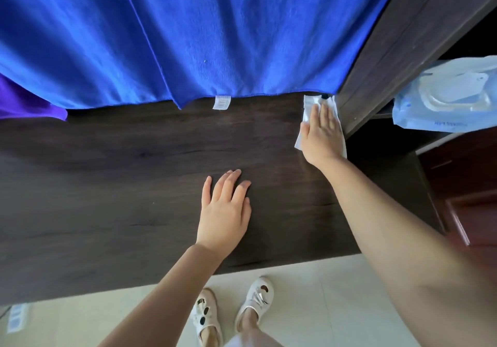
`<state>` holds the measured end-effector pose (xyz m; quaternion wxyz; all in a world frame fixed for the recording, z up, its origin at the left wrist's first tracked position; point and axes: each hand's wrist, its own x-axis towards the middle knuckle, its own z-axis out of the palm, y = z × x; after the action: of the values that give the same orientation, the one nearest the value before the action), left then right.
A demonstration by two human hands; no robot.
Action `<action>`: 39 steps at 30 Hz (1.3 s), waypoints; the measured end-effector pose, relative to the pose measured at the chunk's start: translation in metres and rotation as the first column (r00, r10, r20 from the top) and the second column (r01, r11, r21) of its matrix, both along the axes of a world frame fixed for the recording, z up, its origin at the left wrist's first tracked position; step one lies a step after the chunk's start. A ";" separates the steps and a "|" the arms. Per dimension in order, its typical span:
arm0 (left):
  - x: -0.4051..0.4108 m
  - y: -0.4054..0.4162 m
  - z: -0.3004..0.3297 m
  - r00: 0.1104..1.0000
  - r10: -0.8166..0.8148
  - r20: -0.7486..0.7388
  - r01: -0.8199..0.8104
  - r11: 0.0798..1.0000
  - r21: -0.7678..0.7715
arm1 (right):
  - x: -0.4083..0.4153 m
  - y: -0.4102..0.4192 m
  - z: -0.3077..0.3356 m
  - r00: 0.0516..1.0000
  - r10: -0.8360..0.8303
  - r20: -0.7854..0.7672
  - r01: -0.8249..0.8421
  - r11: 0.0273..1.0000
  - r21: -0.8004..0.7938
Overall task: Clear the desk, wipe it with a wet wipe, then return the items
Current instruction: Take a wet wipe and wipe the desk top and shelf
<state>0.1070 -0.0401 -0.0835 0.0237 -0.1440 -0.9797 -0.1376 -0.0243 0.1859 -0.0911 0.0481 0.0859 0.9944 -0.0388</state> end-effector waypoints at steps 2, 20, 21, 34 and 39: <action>-0.001 -0.004 0.002 1.000 -0.023 0.008 0.023 1.000 0.005 | 0.005 -0.012 0.004 0.996 -0.088 -0.003 0.088 0.996 0.008; 0.003 -0.093 0.005 1.000 0.015 -0.015 -0.015 1.000 0.011 | 0.072 -0.028 0.003 1.000 -0.027 -0.006 0.027 1.000 -0.003; 0.005 -0.097 0.004 1.000 0.010 -0.015 -0.010 1.000 0.006 | 0.080 -0.019 0.004 0.989 -0.149 -0.010 0.149 0.989 -0.003; 0.042 -0.164 0.006 0.960 0.280 0.015 -0.276 0.934 0.225 | 0.171 -0.258 0.007 0.868 0.497 0.011 -0.485 0.851 -0.200; 0.047 -0.132 0.004 0.973 0.228 0.019 -0.228 0.962 0.152 | 0.195 -0.166 0.002 0.892 0.451 -0.042 -0.453 0.886 -0.101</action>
<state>0.1537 -0.1722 -0.0793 0.0497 -0.0279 -0.9763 -0.2090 0.1704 0.0203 -0.0891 0.0519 -0.1510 0.9838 -0.0811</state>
